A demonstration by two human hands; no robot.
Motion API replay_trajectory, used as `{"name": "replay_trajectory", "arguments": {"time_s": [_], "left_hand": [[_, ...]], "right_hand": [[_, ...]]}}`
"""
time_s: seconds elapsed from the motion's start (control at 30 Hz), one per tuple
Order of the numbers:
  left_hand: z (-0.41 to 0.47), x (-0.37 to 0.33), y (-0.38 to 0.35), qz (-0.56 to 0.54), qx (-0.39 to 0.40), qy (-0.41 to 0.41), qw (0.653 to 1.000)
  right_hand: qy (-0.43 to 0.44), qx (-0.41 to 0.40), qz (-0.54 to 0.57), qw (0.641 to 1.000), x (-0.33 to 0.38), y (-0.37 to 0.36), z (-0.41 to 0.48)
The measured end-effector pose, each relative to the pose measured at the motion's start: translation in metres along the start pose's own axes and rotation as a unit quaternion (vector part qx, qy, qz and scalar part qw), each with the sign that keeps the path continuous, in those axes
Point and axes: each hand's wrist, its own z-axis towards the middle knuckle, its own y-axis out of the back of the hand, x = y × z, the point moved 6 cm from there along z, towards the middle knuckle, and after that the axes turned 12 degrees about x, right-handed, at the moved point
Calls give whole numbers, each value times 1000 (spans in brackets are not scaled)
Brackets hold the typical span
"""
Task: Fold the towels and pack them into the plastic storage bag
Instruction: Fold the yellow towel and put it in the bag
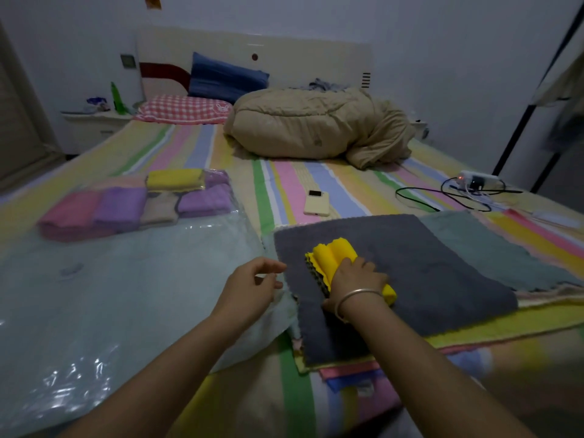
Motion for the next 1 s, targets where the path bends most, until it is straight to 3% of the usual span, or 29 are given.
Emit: {"name": "replay_trajectory", "arguments": {"time_s": [0.1,0.2,0.37,0.5,0.6,0.7,0.87,1.0], "left_hand": [[-22,5,17,139,-1,-46,989],[-45,17,34,277,35,-78,957],[-74,51,65,466,123,-75,873],[-94,65,90,521,101,-99,842],[-107,69,107,536,74,-117,833],[-117,71,118,538,54,-126,832],[-127,65,136,535,-74,-121,833],[-128,62,139,524,-134,-93,836]], "right_hand": [[17,17,-11,1000,-2,0,-2],[64,-49,3,997,-7,15,-16],[191,-159,172,953,13,39,-69],[299,-155,326,883,45,37,-121],[365,-151,341,853,69,29,-148],[391,-162,310,852,82,22,-162],[394,-189,249,865,91,16,-175],[398,-189,253,862,92,14,-176]]}}
